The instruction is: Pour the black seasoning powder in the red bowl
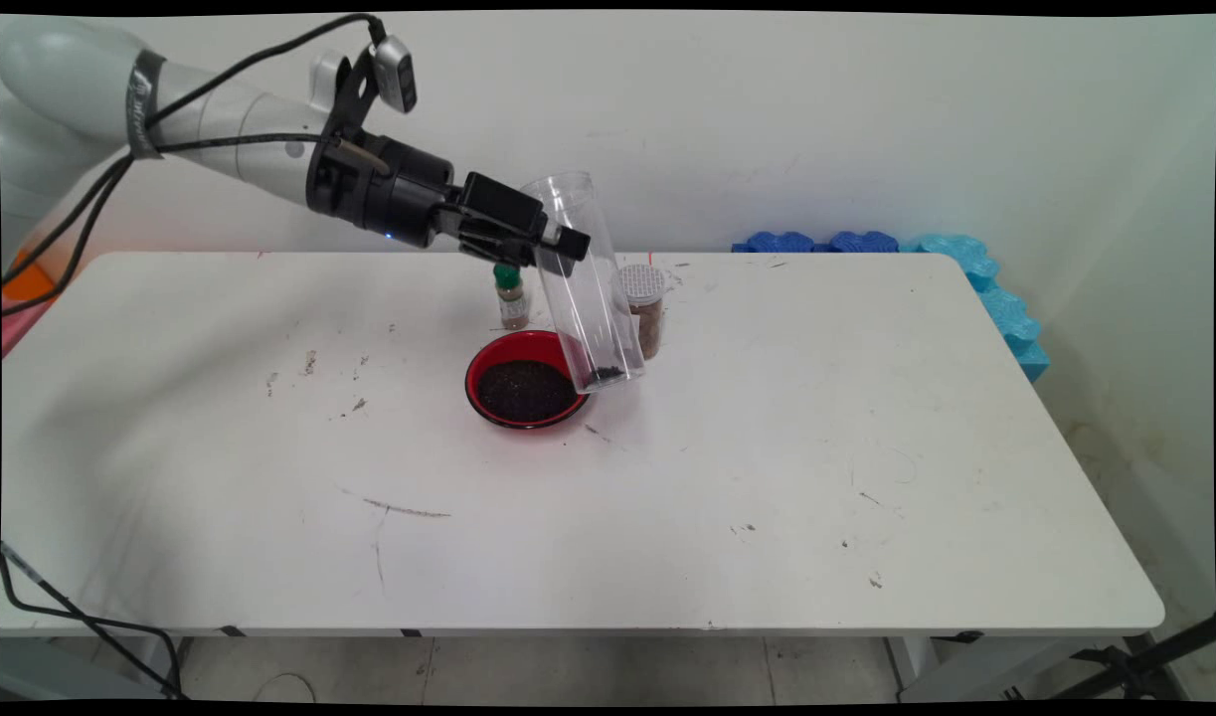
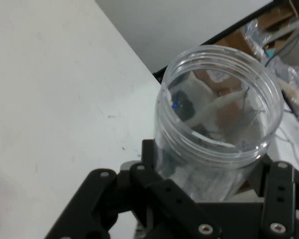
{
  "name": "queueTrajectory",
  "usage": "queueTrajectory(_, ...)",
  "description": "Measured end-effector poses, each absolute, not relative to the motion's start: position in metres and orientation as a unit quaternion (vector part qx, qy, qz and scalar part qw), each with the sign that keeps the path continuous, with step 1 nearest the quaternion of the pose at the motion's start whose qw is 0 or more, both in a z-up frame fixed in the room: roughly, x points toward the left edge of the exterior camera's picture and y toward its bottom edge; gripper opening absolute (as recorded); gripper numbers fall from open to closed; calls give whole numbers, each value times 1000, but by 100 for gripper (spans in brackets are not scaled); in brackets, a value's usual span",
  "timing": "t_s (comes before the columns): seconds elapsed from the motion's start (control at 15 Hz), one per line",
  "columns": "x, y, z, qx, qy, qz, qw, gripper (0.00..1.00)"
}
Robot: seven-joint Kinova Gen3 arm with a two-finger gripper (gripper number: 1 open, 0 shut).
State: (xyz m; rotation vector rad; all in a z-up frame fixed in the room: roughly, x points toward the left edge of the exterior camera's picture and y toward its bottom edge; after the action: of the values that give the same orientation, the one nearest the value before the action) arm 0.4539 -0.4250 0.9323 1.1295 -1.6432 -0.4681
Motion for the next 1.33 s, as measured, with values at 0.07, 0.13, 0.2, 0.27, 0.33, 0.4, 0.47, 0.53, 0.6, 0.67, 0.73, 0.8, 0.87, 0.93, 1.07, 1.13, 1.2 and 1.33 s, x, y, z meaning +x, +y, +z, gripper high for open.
queueTrajectory(0.07, 453, -424, 936, 454, -697, -179, 525, 0)
queueTrajectory(0.13, 452, -424, 939, 437, -709, -163, 529, 0)
queueTrajectory(0.2, 451, -423, 942, 422, -718, -149, 533, 0)
queueTrajectory(0.27, 449, -422, 946, 404, -729, -133, 536, 0)
queueTrajectory(0.33, 448, -421, 950, 384, -740, -117, 539, 0)
queueTrajectory(0.4, 447, -420, 953, 367, -749, -104, 541, 0)
queueTrajectory(0.47, 445, -419, 956, 346, -760, -88, 543, 0)
queueTrajectory(0.53, 443, -417, 959, 325, -770, -73, 544, 0)
queueTrajectory(0.6, 442, -416, 962, 307, -778, -60, 545, 0)
queueTrajectory(0.67, 441, -416, 963, 295, -784, -51, 545, 0)
queueTrajectory(0.73, 440, -415, 965, 277, -791, -37, 544, 0)
queueTrajectory(0.8, 439, -414, 967, 265, -796, -27, 543, 0)
queueTrajectory(0.87, 438, -414, 969, 247, -804, -13, 541, 0)
queueTrajectory(0.93, 437, -413, 970, 226, -812, 2, 538, 0)
queueTrajectory(1.07, 435, -409, 971, 191, -826, 23, 530, 0)
queueTrajectory(1.13, 434, -407, 971, 179, -830, 28, 527, 0)
queueTrajectory(1.2, 432, -404, 969, 167, -835, 33, 523, 0)
queueTrajectory(1.33, 428, -399, 966, 149, -842, 39, 516, 0)
